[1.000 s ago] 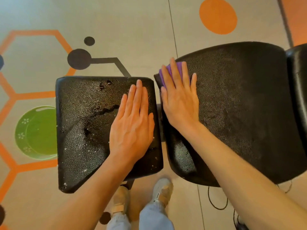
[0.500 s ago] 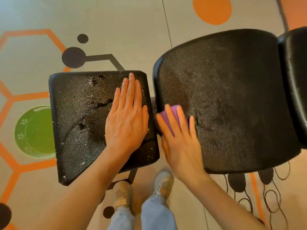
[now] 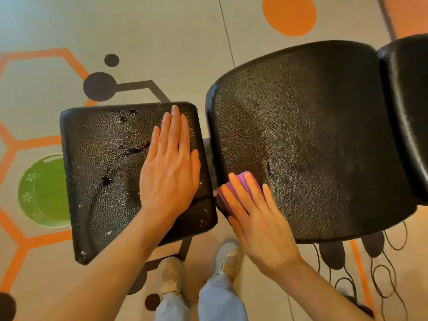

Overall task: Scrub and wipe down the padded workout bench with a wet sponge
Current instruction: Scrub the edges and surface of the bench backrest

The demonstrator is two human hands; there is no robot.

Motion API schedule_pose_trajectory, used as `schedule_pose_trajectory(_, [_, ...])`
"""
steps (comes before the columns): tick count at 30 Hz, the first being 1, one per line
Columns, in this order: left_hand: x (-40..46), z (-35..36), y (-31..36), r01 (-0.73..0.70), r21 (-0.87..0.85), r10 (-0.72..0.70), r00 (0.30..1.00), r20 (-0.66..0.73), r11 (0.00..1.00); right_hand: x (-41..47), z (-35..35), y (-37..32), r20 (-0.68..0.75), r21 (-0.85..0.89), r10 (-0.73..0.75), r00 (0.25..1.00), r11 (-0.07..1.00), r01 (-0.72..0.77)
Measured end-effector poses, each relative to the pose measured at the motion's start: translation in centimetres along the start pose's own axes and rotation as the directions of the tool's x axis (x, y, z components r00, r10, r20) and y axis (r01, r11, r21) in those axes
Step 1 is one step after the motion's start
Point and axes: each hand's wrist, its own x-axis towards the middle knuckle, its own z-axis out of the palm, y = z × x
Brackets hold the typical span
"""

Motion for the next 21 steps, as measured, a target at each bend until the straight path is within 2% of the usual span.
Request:
schedule_pose_trajectory(1, [0.0, 0.0, 0.0, -0.002, -0.003, 0.002, 1.0, 0.004, 1.0, 1.4, -0.1, 1.7, 0.001, -0.015, -0.043, 0.999, 0.999, 0.043])
schedule_pose_trajectory(2, [-0.1, 0.0, 0.1, -0.004, -0.007, 0.004, 1.0, 0.006, 1.0, 4.1, -0.6, 3.4, -0.029, -0.035, -0.012, 1.0, 0.999, 0.011])
schedule_pose_trajectory(5, [-0.1, 0.1, 0.2, -0.008, -0.001, 0.008, 1.0, -0.004, 1.0, 13.0, -3.2, 7.1, -0.156, 0.037, 0.283, 0.946, 0.959, -0.28])
schedule_pose_trajectory(7, [-0.1, 0.1, 0.1, -0.011, 0.005, 0.011, 1.0, -0.001, 1.0, 12.6, -2.7, 6.4, -0.182, 0.07, 0.371, 0.911, 0.929, -0.364])
schedule_pose_trajectory(12, [0.0, 0.1, 0.1, -0.006, -0.013, 0.005, 1.0, -0.005, 1.0, -2.2, -0.6, 1.2, -0.008, -0.014, 0.148, 0.989, 0.989, -0.148])
schedule_pose_trajectory(14, [0.0, 0.1, 0.1, -0.01, -0.009, 0.01, 1.0, -0.002, 1.0, -0.1, -0.4, 3.0, -0.015, 0.011, 0.121, 0.993, 0.993, -0.121])
schedule_pose_trajectory(17, [-0.1, 0.1, 0.1, -0.004, 0.003, 0.004, 1.0, 0.003, 1.0, 9.6, -2.2, 4.5, -0.13, 0.076, 0.27, 0.954, 0.962, -0.262])
schedule_pose_trajectory(19, [-0.1, 0.2, 0.1, -0.007, 0.004, 0.007, 1.0, 0.009, 1.0, 11.7, -2.2, 4.0, -0.135, 0.115, 0.331, 0.934, 0.941, -0.317])
schedule_pose_trajectory(21, [-0.1, 0.1, 0.1, -0.008, -0.005, 0.008, 1.0, 0.003, 1.0, 7.5, -0.9, 2.5, -0.113, 0.05, 0.21, 0.971, 0.977, -0.206])
